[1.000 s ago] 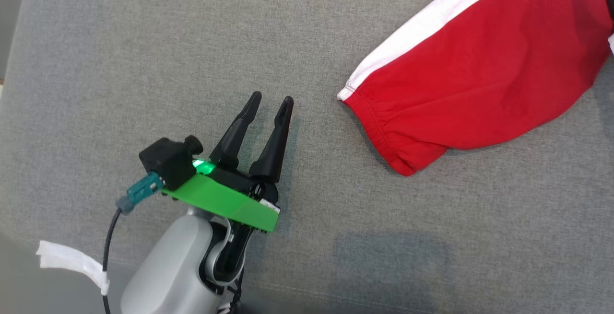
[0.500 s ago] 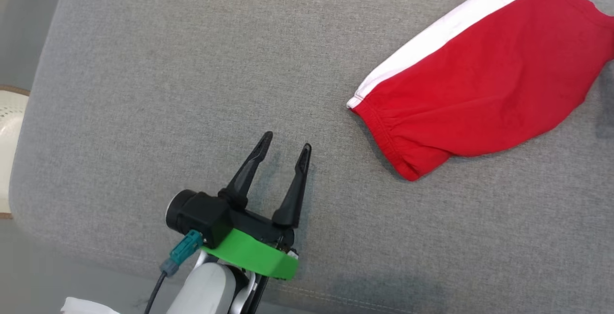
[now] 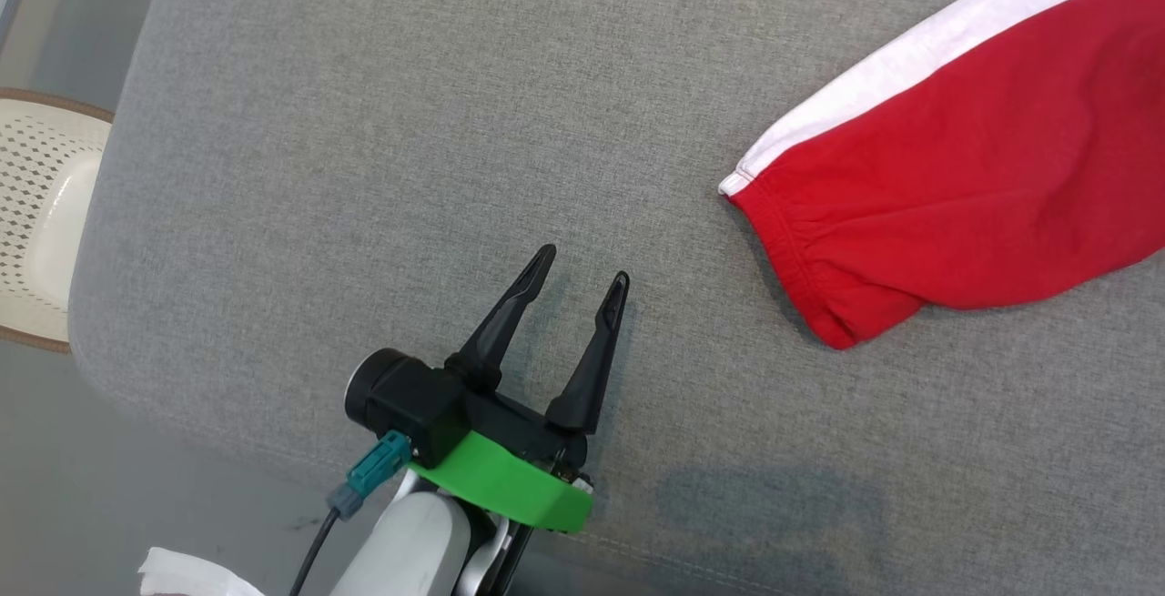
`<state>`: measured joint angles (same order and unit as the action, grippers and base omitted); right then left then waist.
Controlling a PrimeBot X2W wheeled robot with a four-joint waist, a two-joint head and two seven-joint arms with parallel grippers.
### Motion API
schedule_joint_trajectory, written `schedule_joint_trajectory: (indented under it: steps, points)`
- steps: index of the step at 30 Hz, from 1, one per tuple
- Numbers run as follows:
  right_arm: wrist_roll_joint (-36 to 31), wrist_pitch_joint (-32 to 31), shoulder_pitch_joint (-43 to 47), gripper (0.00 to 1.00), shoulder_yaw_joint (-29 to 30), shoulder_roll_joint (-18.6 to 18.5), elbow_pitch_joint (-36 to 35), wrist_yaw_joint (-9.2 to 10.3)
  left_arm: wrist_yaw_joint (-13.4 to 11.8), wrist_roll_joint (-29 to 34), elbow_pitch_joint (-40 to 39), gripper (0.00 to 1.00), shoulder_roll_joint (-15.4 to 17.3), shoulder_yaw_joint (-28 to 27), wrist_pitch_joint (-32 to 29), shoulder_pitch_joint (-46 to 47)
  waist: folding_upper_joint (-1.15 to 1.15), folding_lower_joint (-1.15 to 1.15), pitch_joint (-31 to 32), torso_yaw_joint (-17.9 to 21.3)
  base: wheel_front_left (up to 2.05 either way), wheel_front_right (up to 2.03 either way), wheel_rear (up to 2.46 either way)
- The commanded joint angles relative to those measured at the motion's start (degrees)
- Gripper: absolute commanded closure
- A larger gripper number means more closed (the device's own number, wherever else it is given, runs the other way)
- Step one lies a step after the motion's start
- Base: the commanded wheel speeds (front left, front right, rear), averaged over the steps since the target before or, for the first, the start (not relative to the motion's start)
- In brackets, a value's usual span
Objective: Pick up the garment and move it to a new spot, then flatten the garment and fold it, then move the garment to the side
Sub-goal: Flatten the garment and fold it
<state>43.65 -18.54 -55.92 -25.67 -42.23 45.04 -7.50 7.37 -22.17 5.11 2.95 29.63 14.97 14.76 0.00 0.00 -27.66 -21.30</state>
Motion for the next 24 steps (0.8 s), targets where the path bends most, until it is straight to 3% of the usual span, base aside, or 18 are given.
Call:
schedule_joint_trajectory:
  steps: [1, 4, 5, 6, 7, 13, 24]
  points:
    - [-0.5, -2.3, 0.0, 0.00, -0.6, 0.5, 1.7, 0.03, 0.2, -0.6, 0.1, 0.00, -0.1, -0.1, 0.2, 0.9, 0.00, 0.00, 0.0, -0.2, 0.00, 0.00, 0.00]
    - [0.4, -5.8, 0.8, 0.00, -1.3, 1.4, 3.1, 0.03, 0.2, -0.8, 0.3, 0.00, -0.1, -0.1, 0.2, 1.0, 0.00, 0.00, 0.3, 0.0, 0.00, 0.00, 0.00]
    - [0.8, -6.5, 1.1, 0.35, -1.5, 1.7, 3.1, 0.02, 0.2, -0.8, 0.3, 0.00, -0.1, -0.1, 0.2, 1.1, 0.00, 0.00, 0.4, 0.1, 0.00, 0.00, 0.00]
    - [1.1, -6.7, 1.3, 0.62, -1.6, 1.8, 2.7, 0.02, 0.2, -0.9, 0.3, 0.00, -0.1, 0.0, 0.2, 1.1, 0.00, 0.00, 0.5, 0.3, 0.00, 0.00, 0.00]
    - [1.5, -6.7, 1.5, 1.00, -1.5, 1.9, 2.5, 0.02, 0.2, -0.9, 0.3, 0.00, -0.1, 0.1, 0.2, 1.1, 0.00, 0.00, 0.6, 0.5, 0.00, 0.00, 0.00]
    - [3.2, -4.4, 2.7, 1.00, -1.0, 2.1, 1.2, 0.07, 0.2, -0.2, 0.4, 0.00, 0.0, 0.2, 0.2, 0.9, 0.00, 0.00, 1.4, 2.4, 0.00, 0.00, 0.00]
    - [9.7, 3.1, 10.7, 1.00, 1.2, 2.5, -4.2, 0.06, 0.2, 1.9, 1.1, 0.00, 0.0, -0.9, 0.2, -0.8, 0.00, 0.00, 5.6, 9.2, 0.00, 0.00, 0.00]
